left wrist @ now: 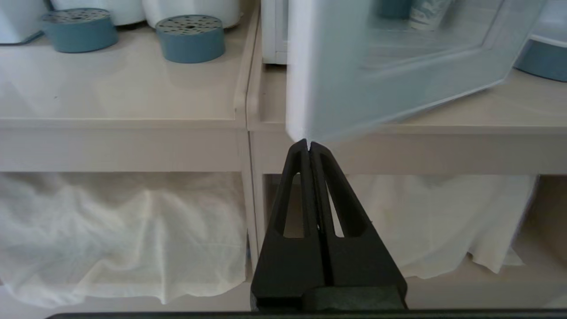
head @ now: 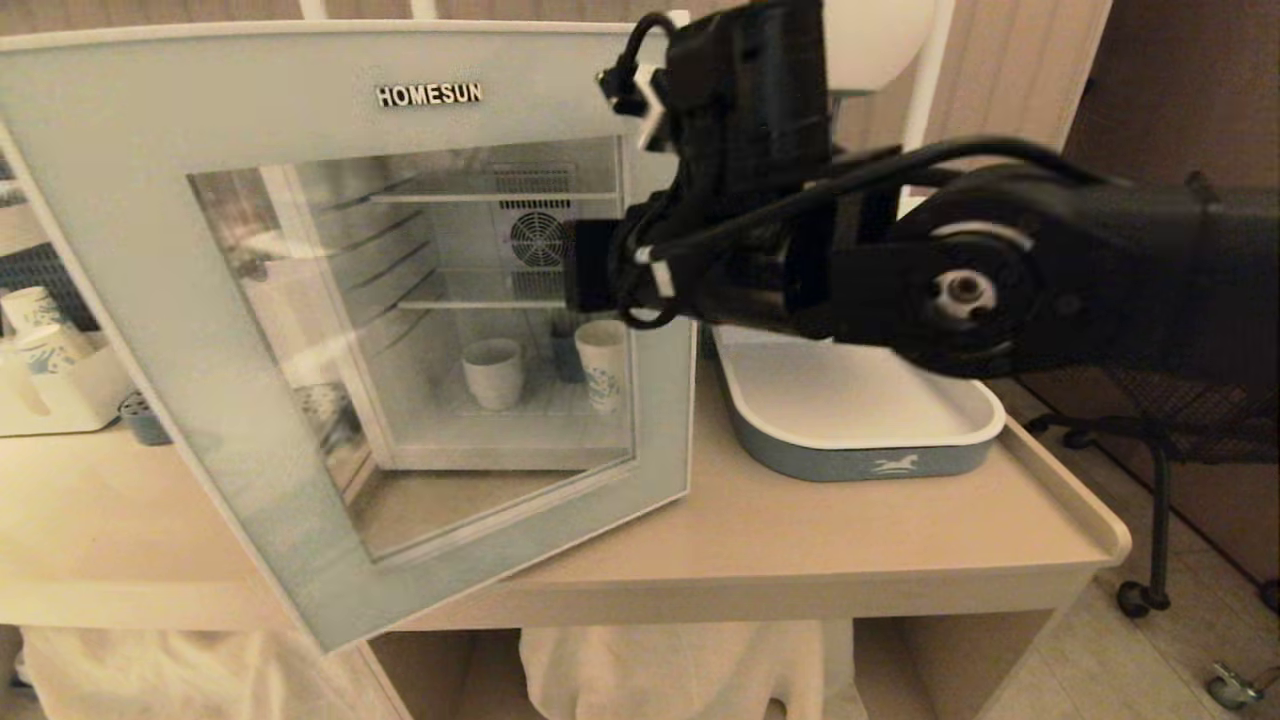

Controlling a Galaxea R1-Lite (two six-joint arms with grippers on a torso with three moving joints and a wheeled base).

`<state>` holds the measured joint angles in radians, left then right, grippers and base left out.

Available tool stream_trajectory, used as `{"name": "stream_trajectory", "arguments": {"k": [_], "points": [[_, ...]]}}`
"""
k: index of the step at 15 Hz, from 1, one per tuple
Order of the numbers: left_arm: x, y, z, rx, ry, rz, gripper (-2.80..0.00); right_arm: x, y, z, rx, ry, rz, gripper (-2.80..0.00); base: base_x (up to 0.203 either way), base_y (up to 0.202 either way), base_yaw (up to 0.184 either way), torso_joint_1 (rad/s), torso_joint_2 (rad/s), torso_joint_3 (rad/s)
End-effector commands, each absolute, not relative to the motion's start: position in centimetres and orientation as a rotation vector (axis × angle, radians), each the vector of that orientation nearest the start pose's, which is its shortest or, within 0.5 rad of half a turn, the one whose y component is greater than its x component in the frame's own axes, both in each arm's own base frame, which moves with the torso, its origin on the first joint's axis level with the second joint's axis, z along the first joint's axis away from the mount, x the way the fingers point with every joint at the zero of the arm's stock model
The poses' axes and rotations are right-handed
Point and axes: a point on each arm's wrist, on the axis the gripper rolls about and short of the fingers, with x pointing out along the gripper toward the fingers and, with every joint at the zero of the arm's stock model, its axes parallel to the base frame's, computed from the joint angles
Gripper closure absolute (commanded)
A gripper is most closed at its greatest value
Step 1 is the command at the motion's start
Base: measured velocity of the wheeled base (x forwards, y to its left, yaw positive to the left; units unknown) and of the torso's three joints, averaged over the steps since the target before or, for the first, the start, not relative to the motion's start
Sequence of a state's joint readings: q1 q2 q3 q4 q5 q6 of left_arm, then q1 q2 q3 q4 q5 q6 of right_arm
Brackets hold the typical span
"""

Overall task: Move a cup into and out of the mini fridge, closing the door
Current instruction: Close the freezer door

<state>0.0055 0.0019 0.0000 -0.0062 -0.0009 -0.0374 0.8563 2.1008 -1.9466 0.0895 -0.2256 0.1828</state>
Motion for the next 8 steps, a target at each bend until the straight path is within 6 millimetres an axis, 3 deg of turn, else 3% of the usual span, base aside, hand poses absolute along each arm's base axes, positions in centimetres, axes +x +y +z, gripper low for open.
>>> {"name": "stream_trajectory", "arguments": {"k": [1,5,8], "points": [[-2.3,0.0,7.6,-0.038,-0.003,0.006,0.0,30.5,35.4,23.3,-0.021,0.331,0.601,0.0,0.0,0.0,0.0,0.0,0.0,0.0],[-2.3,0.0,7.6,-0.038,-0.003,0.006,0.0,31.4,37.2,20.5,-0.112,0.293,0.616,0.0,0.0,0.0,0.0,0.0,0.0,0.0],[-2.3,0.0,7.6,-0.038,-0.003,0.006,0.0,30.8,36.5,21.8,-0.1,0.274,0.562,0.0,0.0,0.0,0.0,0.0,0.0,0.0]]}}
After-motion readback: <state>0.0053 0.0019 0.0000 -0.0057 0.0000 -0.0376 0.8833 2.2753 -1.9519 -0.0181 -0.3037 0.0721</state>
